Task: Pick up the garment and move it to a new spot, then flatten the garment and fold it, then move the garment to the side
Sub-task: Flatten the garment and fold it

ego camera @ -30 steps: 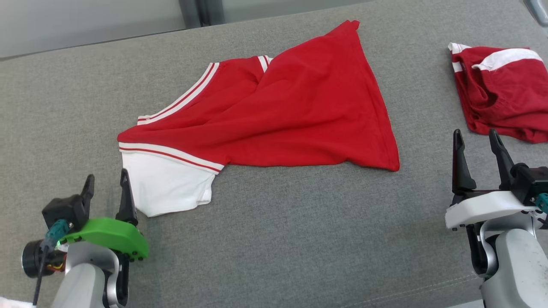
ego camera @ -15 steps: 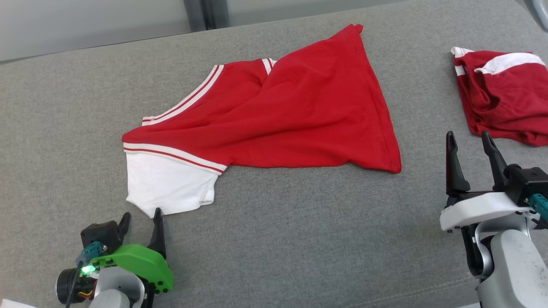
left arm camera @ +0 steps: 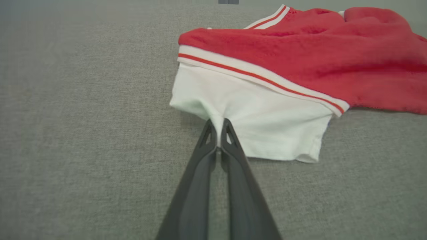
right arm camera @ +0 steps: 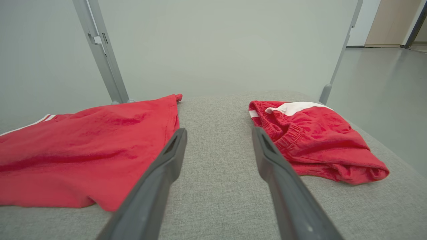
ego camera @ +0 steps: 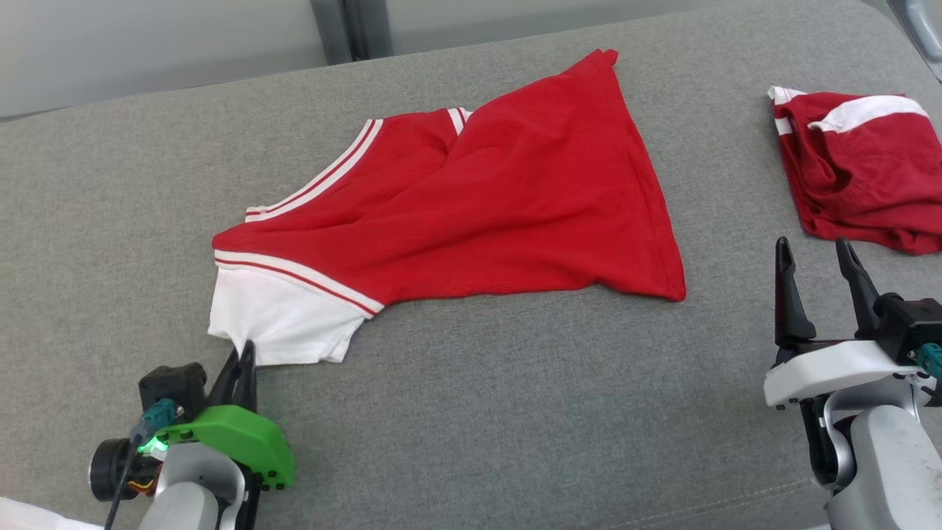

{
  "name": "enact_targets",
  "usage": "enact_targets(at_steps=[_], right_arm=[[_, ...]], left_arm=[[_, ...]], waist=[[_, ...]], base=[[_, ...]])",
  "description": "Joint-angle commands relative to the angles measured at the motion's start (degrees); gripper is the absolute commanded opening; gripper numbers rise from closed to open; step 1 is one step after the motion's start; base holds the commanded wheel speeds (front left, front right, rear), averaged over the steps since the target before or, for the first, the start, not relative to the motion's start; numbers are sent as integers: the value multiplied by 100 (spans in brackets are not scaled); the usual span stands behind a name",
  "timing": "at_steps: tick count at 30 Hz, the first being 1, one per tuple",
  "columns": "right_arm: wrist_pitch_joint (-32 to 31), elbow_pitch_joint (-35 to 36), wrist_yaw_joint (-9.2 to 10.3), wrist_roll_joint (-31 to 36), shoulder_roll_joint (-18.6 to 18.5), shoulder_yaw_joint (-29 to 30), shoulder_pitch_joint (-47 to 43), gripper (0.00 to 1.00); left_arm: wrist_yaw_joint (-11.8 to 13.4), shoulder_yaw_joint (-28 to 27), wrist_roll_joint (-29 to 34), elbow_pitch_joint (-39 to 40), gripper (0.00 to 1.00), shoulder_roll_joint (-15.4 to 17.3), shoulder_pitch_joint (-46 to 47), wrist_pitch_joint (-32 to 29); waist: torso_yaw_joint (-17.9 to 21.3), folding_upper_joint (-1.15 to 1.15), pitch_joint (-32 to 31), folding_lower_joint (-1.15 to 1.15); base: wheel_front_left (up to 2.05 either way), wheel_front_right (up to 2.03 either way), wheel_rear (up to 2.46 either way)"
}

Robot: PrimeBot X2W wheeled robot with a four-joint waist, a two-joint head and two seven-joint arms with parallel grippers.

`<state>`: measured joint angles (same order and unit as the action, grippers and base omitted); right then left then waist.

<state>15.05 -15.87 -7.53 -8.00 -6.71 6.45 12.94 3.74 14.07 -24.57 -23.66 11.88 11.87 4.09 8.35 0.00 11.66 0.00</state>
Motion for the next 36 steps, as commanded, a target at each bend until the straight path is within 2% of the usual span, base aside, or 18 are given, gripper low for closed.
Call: enact_targets(at_steps=[1, 8, 11, 15, 16, 17, 18, 23, 30, 36], right_arm=[[16, 20, 8, -6, 7, 19, -89, 100], [16, 21, 8, 44, 52, 22, -122, 100], [16, 3, 8, 53, 68, 3, -107, 100], [16, -23, 8, 49, 82, -10, -62, 100], [16, -30, 8, 48, 79, -12, -55, 100], [16, -35, 8, 46, 70, -10, -51, 100], [16, -36, 8, 43, 63, -1, -48, 100], [16, -8, 8, 52, 39, 89, -84, 100], [16, 145, 8, 95, 85, 127, -126, 100], [15, 385, 8, 84, 150, 51, -252, 100]], left_arm=[[79, -33, 46, 113, 0, 122, -170, -44], [594, -235, 113, 1108, 0, 479, -888, -514], [810, -313, 31, 1442, 0, 484, -1190, -719], [907, -355, -64, 1546, 0, 426, -1401, -806], [923, -347, -64, 1544, 36, 416, -1430, -782], [945, -342, -52, 1550, 84, 393, -1446, -734], [959, -337, -43, 1562, 100, 366, -1447, -692], [988, -288, 27, 1715, 100, 263, -1383, -368], [1013, -424, 66, 1925, 100, 287, -1279, 118], [926, -447, 13, 1989, 100, 258, -1332, 442]], waist=[[-82, 0, -34, 0], [-273, 0, -58, 0], [-313, 0, -41, 0], [-336, 0, -24, 0], [-340, 0, -25, 0], [-346, 0, -27, 0], [-351, 0, -30, 0], [-395, 0, -86, 0], [-436, 0, -230, 0], [-459, 0, -450, 0]], base=[[0, 0, 0], [0, 0, 0], [0, 0, 0], [0, 0, 0], [0, 0, 0], [0, 0, 0], [0, 0, 0], [0, 0, 0], [0, 0, 0], [0, 0, 0]])
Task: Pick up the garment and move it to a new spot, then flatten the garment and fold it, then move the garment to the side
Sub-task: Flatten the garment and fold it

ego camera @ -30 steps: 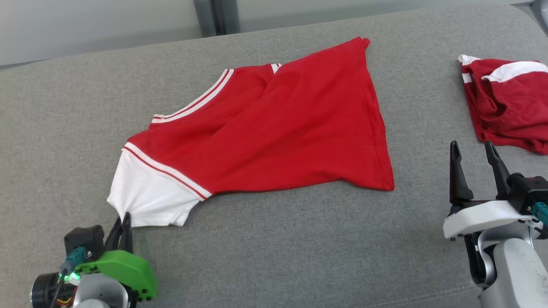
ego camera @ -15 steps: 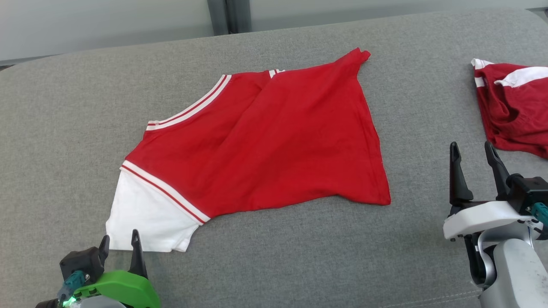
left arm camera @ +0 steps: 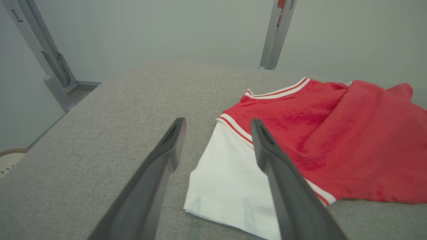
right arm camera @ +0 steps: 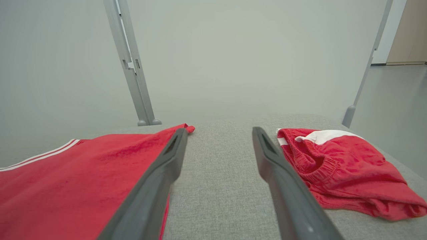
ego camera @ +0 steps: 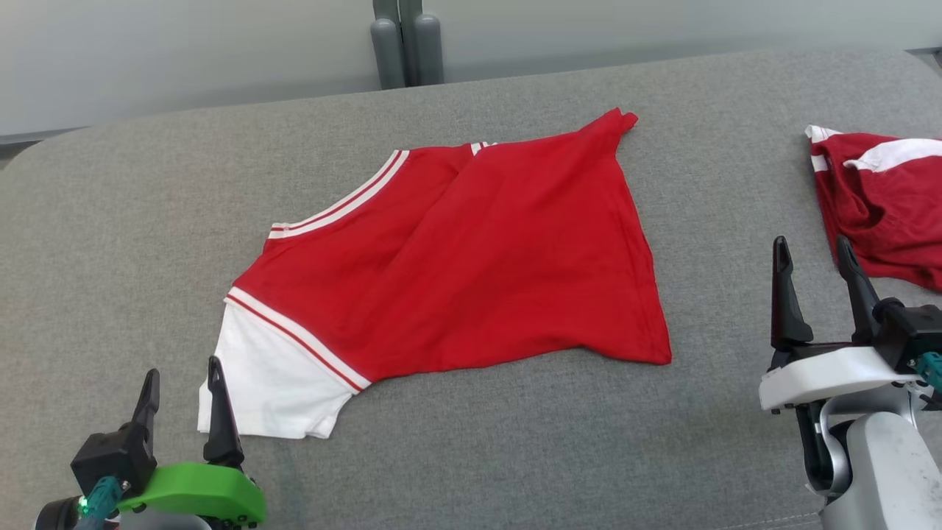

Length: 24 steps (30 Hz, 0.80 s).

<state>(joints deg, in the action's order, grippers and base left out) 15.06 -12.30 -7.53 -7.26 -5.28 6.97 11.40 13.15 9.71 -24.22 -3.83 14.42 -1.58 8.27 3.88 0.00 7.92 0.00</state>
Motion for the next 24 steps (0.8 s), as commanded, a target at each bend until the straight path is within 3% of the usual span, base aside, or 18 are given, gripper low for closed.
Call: enact_targets(at_steps=[1, 12, 24], right_arm=[[15, 76, 8, 9, 17, -28, -128, 100], [15, 226, 8, -92, 150, -703, -572, 100], [15, 49, 8, -157, 214, -947, -640, 100]], left_arm=[[-51, -2, -34, -14, 100, -2, -1, 83], [-311, 137, -217, -470, 100, -227, -210, 465], [-332, 206, -169, -601, 100, -313, -213, 586]], waist=[[-19, 0, -123, 0], [-141, 0, -627, 0], [-220, 0, -725, 0]], base=[[0, 0, 0], [0, 0, 0], [0, 0, 0]])
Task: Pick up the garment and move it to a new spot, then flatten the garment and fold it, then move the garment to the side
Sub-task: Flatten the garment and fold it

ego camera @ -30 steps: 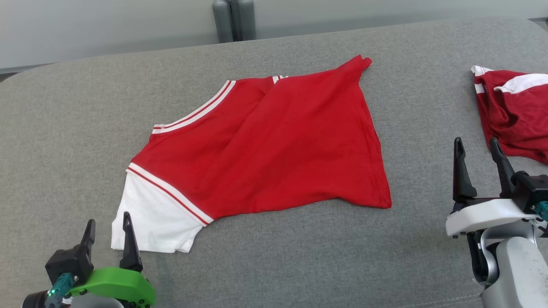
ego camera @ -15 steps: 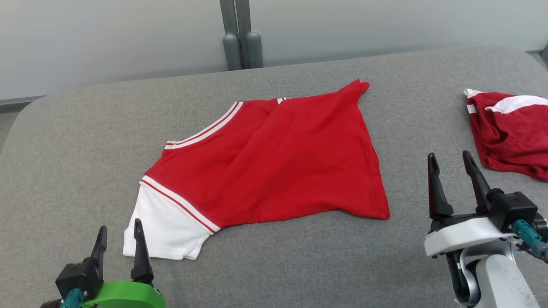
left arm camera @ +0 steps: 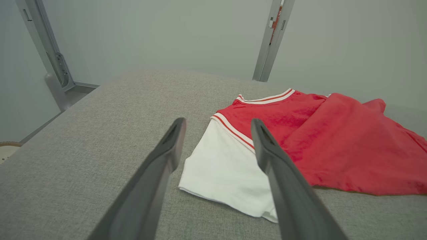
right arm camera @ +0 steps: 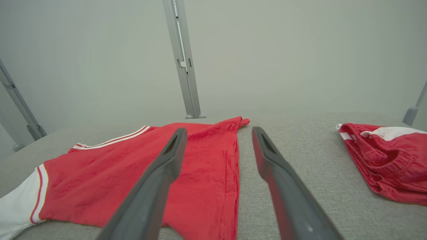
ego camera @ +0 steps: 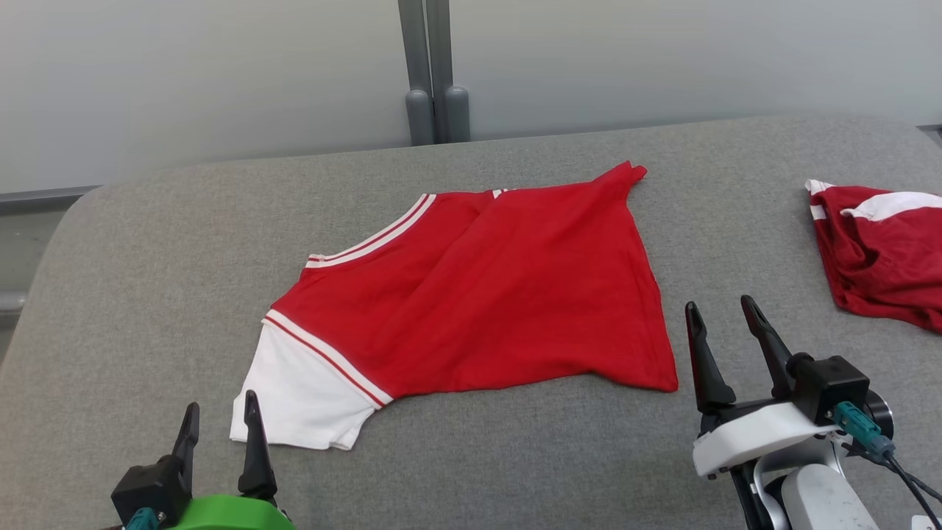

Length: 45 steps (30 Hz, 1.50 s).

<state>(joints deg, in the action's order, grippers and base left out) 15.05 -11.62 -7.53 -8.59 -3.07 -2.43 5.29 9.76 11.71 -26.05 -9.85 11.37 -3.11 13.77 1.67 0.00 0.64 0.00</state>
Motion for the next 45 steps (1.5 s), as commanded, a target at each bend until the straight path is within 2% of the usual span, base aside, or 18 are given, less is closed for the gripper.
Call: enact_targets(at_steps=[1, 9, 16, 32, 33, 34, 35, 38, 41, 45], right_arm=[[16, -27, 8, -25, -4, -11, -24, 100], [-22, -307, 8, 42, 4, 211, -46, 100], [-569, -1069, 8, -37, 16, 556, -1, 100], [-441, -2968, 7, -322, 13, 305, 886, 100], [-423, -3073, 7, -360, 17, 277, 918, 95], [-408, -3139, 5, -380, 21, 254, 947, 62], [-383, -3213, 4, -396, 21, 221, 984, 41], [-323, -3321, 4, -457, 25, 148, 1060, 0], [-232, -3241, 7, -381, 3, 224, 1139, 0], [-158, -2800, 8, -208, 8, 425, 1142, 0]], left_arm=[[10, 10, 18, 4, 100, -5, -62, 39], [17, 57, 29, -12, 100, 30, -55, 29], [-16, 152, 29, -70, 100, 7, 44, 5], [-27, 210, 53, -199, 100, 1, 294, 43], [-20, 197, 45, -199, 100, 8, 292, 50], [-13, 187, 40, -199, 100, 11, 289, 58], [-7, 171, 32, -197, 100, 21, 288, 57], [14, 130, 13, -192, 100, 36, 282, 77], [-19, 118, -24, -242, 100, 69, 281, 74], [-115, 126, -158, -495, 100, 96, 345, -135]], waist=[[3, 0, 6, 0], [12, 0, 31, 0], [-96, 0, 176, 0], [-653, 0, 619, 0], [-657, 0, 627, 0], [-656, 0, 631, 0], [-648, 0, 636, 0], [-593, 0, 635, 0], [-489, 0, 629, 0], [-288, 0, 636, 0]], base=[[0, 0, 0], [0, 0, 0], [0, 0, 0], [0, 0, 0], [0, 0, 0], [0, 0, 0], [0, 0, 0], [0, 0, 0], [0, 0, 0], [0, 0, 0]])
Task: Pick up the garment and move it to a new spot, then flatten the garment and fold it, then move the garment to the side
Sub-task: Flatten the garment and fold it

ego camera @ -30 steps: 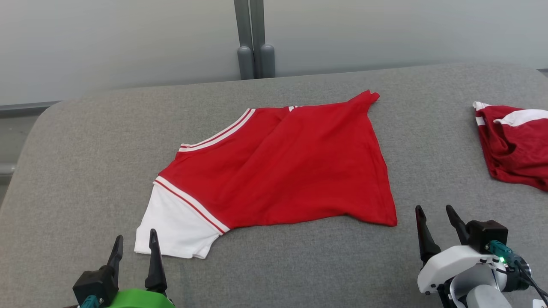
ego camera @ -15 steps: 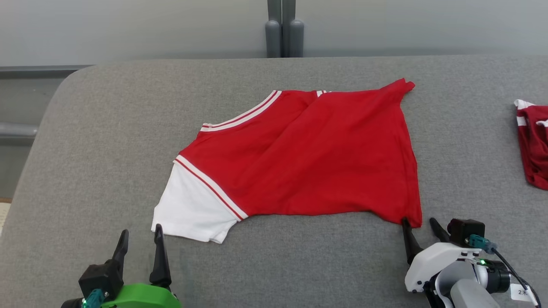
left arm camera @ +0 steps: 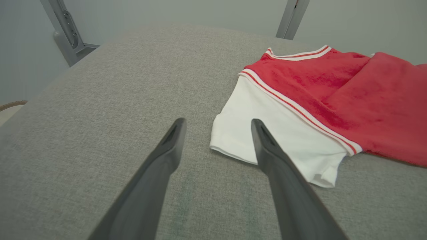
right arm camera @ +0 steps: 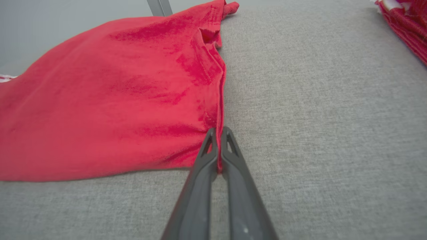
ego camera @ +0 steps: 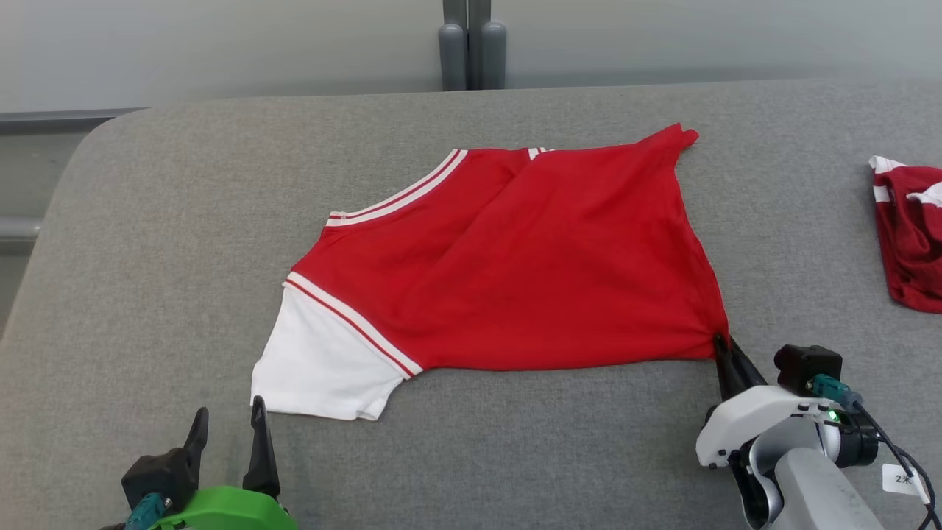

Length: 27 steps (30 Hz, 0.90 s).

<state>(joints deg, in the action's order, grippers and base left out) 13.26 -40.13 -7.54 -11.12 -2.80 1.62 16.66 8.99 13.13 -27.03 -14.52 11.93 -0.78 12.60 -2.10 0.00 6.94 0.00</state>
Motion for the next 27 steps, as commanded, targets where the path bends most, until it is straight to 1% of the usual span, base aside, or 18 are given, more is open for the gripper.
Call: enact_targets(at_steps=[1, 4, 8, 10, 15, 18, 19, 20, 21, 22, 23, 24, 25, 27], right_arm=[[1, 150, 10, 96, -22, 68, -19, 0], [-107, 508, 10, 229, -19, 164, -105, 0], [-272, 971, 10, 226, -19, 170, -214, 0], [-336, 1130, 10, 191, -19, 146, -275, 0], [-431, 1417, 10, 93, -20, 64, -388, 0], [-456, 1560, 10, 69, -20, 23, -438, 0], [-470, 1599, 10, 78, -21, 26, -447, 0], [-481, 1638, 10, 84, -20, 34, -452, 0], [-499, 1693, 10, 100, -20, 47, -463, 0], [-495, 1727, 10, 111, -20, 56, -468, 0], [-500, 1757, 10, 113, -20, 61, -471, 0], [-518, 1788, 10, 114, -20, 66, -479, 0], [-531, 1810, 10, 116, -20, 63, -482, 0], [-540, 1873, 10, 105, -20, 54, -488, 0]], left_arm=[[-48, -25, -88, -79, 100, 26, 127, -71], [-90, -13, -184, -263, 100, 32, 214, -236], [-164, 83, -296, -593, 100, 17, 367, -582], [-198, 109, -353, -711, 100, -25, 431, -655], [-176, 145, -344, -964, 100, -66, 559, -721], [-242, 234, -318, -1124, 100, -52, 626, -813], [-264, 257, -335, -1162, 84, -66, 642, -848], [-283, 270, -354, -1189, 64, -81, 659, -853], [-288, 284, -348, -1227, 47, -97, 689, -844], [-295, 298, -340, -1250, 42, -105, 708, -836], [-308, 307, -336, -1280, 31, -113, 730, -822], [-327, 321, -326, -1321, 14, -112, 762, -808], [-349, 345, -305, -1352, 0, -108, 787, -793], [-394, 384, -297, -1397, 0, -136, 833, -751]], waist=[[124, 0, 13, 0], [230, 0, 54, 0], [345, 0, 127, 0], [380, 0, 160, 0], [434, 0, 209, 0], [462, 0, 225, 0], [469, 0, 227, 0], [473, 0, 230, 0], [475, 0, 229, 0], [475, 0, 228, 0], [475, 0, 226, 0], [476, 0, 220, 0], [479, 0, 215, 0], [484, 0, 199, 0]], base=[[0, 0, 0], [0, 0, 0], [0, 0, 0], [0, 0, 0], [0, 0, 0], [0, 0, 0], [0, 0, 0], [0, 0, 0], [0, 0, 0], [0, 0, 0], [0, 0, 0], [0, 0, 0], [0, 0, 0], [0, 0, 0]])
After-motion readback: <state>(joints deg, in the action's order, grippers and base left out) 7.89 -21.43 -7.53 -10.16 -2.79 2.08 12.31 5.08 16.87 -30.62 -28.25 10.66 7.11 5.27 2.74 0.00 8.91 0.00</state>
